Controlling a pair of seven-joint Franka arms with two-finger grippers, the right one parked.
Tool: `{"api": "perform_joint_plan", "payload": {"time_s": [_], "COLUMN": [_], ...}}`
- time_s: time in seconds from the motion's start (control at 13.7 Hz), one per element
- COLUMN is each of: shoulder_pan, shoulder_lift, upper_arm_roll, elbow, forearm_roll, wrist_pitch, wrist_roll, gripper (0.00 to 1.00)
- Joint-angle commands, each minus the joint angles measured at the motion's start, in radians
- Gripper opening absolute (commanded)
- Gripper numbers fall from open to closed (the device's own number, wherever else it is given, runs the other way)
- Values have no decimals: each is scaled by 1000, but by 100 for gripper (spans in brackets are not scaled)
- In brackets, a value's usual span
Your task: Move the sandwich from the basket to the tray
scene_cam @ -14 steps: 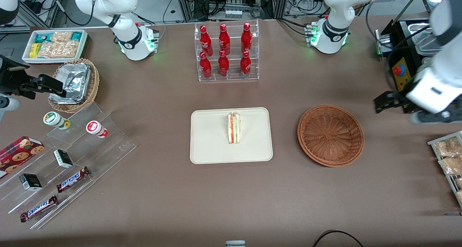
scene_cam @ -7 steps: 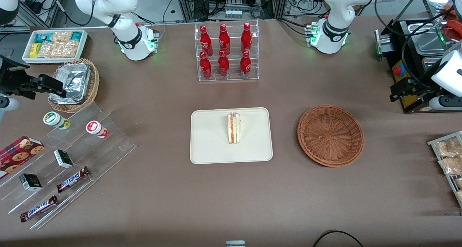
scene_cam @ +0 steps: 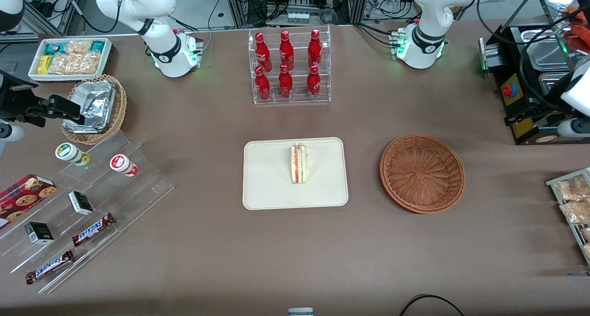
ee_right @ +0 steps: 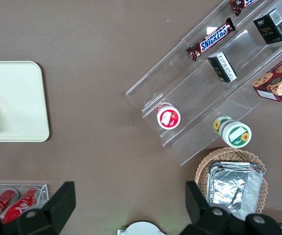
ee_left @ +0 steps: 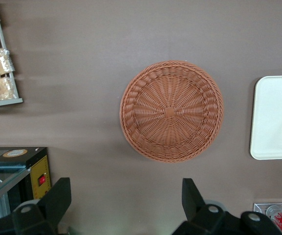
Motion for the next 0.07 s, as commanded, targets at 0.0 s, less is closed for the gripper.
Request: {"api": "perform_joint_plan", "payload": {"time_s": [0.0], "shoulder_pan": [-20], "shoulder_lift": [-26], "upper_arm_roll": [14], "elbow": [-2], "forearm_roll": [14], "wrist_pitch": [-22], "wrist_roll": [10], "gripper": [100]}}
